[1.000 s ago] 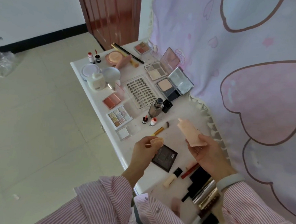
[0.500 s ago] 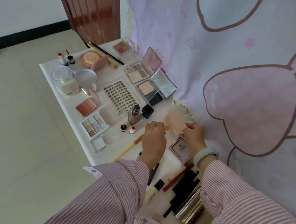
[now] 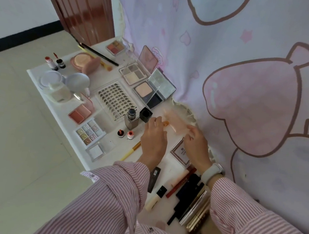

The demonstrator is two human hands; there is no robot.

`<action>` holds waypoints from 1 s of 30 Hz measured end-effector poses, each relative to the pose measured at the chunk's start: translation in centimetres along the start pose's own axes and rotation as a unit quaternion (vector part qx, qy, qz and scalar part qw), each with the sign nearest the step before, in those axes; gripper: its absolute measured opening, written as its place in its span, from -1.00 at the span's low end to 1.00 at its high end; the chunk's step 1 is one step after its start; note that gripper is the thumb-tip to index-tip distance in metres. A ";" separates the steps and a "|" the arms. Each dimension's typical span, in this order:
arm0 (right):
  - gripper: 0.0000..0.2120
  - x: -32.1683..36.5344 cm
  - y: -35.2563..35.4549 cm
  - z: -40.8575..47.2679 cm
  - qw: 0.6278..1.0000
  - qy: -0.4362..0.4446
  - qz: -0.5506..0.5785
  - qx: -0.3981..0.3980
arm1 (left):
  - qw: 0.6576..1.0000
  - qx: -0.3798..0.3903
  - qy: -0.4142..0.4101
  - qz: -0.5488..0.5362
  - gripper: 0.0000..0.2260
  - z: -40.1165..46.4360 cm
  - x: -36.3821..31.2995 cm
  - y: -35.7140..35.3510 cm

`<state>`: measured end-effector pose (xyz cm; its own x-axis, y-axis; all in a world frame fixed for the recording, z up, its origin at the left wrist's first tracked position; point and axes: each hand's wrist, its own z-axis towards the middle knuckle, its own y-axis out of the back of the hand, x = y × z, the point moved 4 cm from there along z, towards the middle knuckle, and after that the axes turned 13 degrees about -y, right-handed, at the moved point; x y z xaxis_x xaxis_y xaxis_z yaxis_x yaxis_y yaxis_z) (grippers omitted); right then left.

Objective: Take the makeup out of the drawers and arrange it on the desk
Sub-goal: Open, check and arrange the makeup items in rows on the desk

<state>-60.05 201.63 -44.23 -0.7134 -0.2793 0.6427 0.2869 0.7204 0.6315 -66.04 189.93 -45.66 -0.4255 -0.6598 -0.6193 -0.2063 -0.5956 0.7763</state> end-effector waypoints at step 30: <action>-0.58 2.6 -4.4 -13.1 0.811 -0.333 0.325 0.356 | 0.949 -0.010 0.097 -0.300 -0.71 -10.9 2.5 9.2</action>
<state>-54.76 189.46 -39.63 -0.8143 0.5397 0.2135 0.4676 0.8280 -0.3095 -59.42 177.81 -41.35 -0.0668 -0.2706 -0.9604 -0.3433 -0.8975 0.2768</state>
